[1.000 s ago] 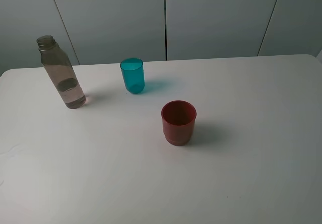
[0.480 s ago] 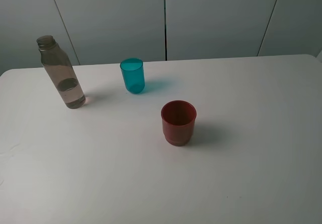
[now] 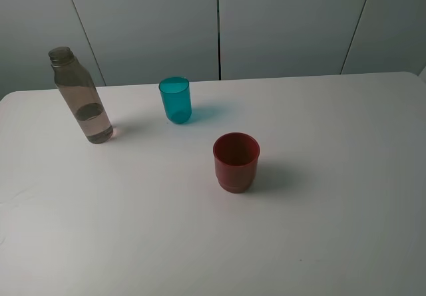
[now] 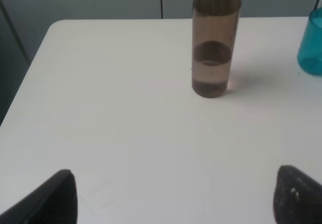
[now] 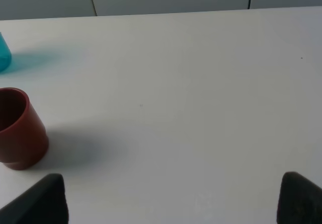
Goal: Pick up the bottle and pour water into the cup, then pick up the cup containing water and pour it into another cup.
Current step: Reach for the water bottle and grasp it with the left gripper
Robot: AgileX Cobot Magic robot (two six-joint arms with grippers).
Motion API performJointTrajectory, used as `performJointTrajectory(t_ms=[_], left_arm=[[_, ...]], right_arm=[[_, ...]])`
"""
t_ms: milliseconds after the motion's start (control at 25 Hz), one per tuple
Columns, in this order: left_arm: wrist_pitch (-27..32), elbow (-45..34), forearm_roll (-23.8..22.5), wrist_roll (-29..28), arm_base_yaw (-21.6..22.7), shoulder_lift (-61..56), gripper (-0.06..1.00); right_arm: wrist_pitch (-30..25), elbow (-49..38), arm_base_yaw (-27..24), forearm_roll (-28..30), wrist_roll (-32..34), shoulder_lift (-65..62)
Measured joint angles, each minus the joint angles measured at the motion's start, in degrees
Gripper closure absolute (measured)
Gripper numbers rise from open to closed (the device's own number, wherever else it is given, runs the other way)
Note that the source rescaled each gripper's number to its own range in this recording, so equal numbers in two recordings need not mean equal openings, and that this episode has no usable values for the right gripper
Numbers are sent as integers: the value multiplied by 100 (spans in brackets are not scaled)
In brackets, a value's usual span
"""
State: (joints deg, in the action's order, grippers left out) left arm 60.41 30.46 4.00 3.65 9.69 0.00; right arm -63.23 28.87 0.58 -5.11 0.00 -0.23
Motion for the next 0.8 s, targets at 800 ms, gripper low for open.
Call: performJointTrajectory(t_ms=[800], left_arm=[[-2212,405,-400,-52,0,1844,-5]], right_arm=[[0,0,0,0,0,0]])
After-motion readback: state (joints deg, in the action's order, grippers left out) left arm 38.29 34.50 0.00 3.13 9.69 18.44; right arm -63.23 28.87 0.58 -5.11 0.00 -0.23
